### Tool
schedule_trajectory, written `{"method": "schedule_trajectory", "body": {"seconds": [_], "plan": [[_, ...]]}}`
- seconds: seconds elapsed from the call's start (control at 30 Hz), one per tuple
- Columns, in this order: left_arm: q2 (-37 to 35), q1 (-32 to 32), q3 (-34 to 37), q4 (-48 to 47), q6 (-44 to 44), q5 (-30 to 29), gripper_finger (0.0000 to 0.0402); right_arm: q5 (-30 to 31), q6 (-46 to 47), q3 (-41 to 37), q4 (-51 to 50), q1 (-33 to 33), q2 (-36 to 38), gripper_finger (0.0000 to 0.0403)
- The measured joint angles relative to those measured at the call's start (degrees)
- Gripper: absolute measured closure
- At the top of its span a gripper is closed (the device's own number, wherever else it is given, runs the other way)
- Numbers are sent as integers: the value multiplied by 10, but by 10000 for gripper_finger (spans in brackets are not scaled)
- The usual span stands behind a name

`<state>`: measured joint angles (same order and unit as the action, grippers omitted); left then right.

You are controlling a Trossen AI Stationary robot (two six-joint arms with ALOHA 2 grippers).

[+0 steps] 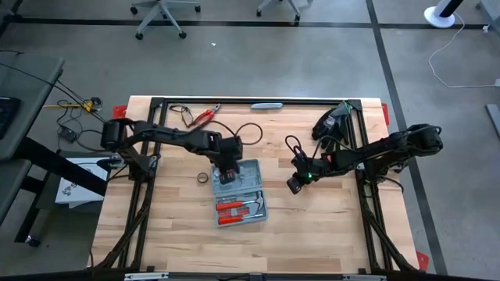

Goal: Prefit tool cases
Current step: Put the orange hex key set into the gray tool case

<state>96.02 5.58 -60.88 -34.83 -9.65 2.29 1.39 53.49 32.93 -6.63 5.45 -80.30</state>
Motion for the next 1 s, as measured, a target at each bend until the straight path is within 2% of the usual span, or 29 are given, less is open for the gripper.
{"method": "schedule_trajectory", "body": {"seconds": [0.53,0.73,1.0], "plan": [[8,-6,0,-1,-7,-51,401,-1,-11,0,-5,0,0,403],[8,-3,4,2,-5,-46,401,-1,-13,0,-9,0,0,403],[-1,31,20,9,-2,-4,401,-5,-17,0,-12,0,0,403]]}}
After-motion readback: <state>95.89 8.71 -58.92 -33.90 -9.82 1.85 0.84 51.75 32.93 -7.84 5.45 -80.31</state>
